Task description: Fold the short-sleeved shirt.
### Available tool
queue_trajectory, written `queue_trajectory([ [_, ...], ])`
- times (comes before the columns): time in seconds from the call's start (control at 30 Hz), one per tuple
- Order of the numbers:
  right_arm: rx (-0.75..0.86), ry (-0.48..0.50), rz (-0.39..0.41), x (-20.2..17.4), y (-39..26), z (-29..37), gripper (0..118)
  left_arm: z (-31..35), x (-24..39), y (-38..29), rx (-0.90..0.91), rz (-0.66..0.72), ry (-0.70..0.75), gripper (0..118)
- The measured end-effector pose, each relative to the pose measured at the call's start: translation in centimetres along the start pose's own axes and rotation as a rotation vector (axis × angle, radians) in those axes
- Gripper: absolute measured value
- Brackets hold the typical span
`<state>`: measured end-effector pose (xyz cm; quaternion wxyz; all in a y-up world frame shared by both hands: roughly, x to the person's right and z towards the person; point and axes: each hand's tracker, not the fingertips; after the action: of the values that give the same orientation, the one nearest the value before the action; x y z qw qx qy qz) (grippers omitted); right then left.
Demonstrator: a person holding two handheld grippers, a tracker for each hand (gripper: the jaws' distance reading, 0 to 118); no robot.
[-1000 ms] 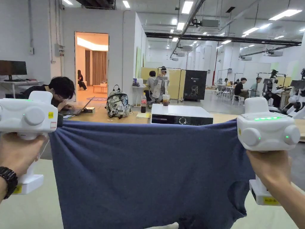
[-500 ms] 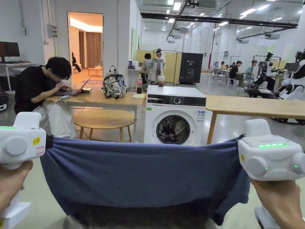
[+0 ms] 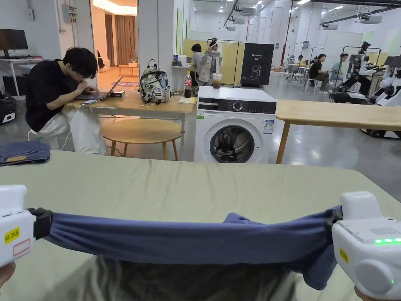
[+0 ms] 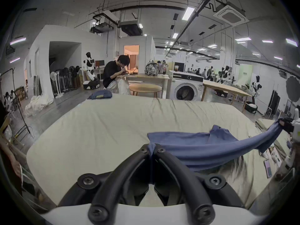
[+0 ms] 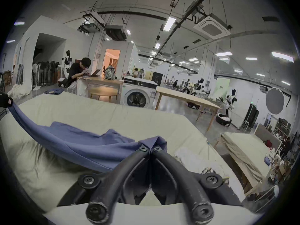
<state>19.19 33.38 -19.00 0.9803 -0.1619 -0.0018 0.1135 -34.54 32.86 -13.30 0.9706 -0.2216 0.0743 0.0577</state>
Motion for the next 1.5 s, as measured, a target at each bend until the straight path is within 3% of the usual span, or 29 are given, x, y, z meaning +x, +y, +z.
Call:
queue_trajectory([
  [0.3,-0.254,0.066,0.004,-0.4,-8.3,1.9,0,0.1,-0.8,-9.1,-0.240,-0.032,-0.019,0],
  [0.53,-0.498,0.111,0.146,-1.4,-14.0,0.2,0,-2.8,-1.2,-14.8,-0.477,-0.069,-0.012,0],
  [0.83,-0.711,0.159,0.139,-2.2,-19.1,-3.5,0,-6.8,-1.7,-18.7,-0.646,-0.028,0.003,0],
  [1.0,-0.711,0.150,0.082,-2.0,-19.8,-4.1,1,-7.3,-2.2,-18.2,-0.674,-0.014,-0.008,0],
  [1.07,-0.712,0.131,0.073,-1.9,-19.2,-4.1,10,-6.9,-2.4,-18.0,-0.663,0.018,-0.015,0],
  [1.1,-0.709,0.116,0.076,-1.8,-18.8,-3.9,20,-6.8,-2.4,-17.8,-0.660,0.030,-0.017,2],
  [1.17,-0.676,0.087,0.077,-1.7,-17.4,-3.1,66,-6.4,-2.2,-17.2,-0.619,0.041,-0.015,23],
  [1.2,-0.645,0.081,0.060,-1.5,-16.7,-2.9,79,-6.2,-2.0,-16.9,-0.598,0.042,-0.014,34],
  [1.27,-0.577,0.109,0.014,-1.3,-15.1,-2.6,84,-6.0,-1.6,-15.8,-0.541,0.054,-0.025,45],
  [1.43,-0.377,0.103,-0.054,-2.9,-12.1,-2.6,83,-5.2,1.1,-12.7,-0.364,0.014,-0.051,46],
  [1.5,-0.271,0.125,-0.103,-3.8,-11.3,-2.4,70,-4.8,2.4,-11.7,-0.291,0.006,-0.061,46],
])
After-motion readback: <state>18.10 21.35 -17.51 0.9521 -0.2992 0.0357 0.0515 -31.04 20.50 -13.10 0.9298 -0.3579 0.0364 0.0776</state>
